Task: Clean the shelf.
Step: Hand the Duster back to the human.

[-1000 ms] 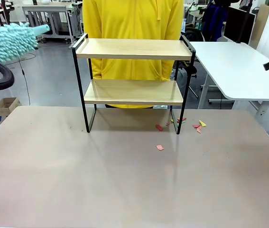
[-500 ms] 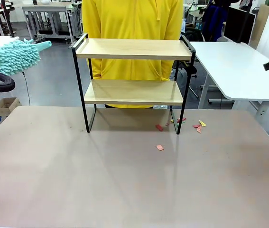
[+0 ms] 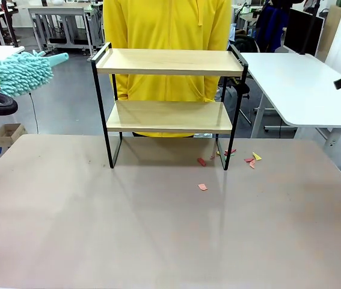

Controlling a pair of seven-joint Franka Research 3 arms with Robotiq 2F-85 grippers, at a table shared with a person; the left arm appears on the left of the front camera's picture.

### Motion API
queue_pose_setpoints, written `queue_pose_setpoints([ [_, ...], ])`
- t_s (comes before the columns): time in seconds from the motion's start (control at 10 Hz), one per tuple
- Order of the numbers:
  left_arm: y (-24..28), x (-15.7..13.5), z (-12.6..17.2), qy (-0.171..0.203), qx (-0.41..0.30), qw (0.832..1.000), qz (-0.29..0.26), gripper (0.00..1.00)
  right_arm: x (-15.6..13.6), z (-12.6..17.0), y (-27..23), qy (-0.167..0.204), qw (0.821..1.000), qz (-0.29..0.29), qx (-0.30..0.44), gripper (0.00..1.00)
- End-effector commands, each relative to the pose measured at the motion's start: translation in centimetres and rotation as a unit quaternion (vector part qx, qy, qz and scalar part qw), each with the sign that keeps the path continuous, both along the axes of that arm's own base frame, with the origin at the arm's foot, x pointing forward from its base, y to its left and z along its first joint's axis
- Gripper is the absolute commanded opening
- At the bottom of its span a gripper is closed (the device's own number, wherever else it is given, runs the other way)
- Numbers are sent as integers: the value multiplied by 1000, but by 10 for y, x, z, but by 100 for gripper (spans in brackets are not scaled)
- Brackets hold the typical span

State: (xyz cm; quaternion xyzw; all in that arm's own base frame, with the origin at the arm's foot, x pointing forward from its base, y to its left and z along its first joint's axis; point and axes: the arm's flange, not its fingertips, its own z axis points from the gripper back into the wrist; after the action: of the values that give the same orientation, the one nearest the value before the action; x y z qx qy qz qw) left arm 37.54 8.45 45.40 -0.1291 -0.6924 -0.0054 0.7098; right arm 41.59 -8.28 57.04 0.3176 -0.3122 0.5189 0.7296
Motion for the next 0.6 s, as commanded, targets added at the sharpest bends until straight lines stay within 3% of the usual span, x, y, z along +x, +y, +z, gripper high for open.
queue_pose_setpoints([
  [0.0,2,0,3,-4,3,1000,4,19,-1,1,-1,-4,1000,6,-7,100],
  [0.5,2,0,3,-4,3,1000,4,19,-1,1,-1,-4,1000,6,-7,100],
])
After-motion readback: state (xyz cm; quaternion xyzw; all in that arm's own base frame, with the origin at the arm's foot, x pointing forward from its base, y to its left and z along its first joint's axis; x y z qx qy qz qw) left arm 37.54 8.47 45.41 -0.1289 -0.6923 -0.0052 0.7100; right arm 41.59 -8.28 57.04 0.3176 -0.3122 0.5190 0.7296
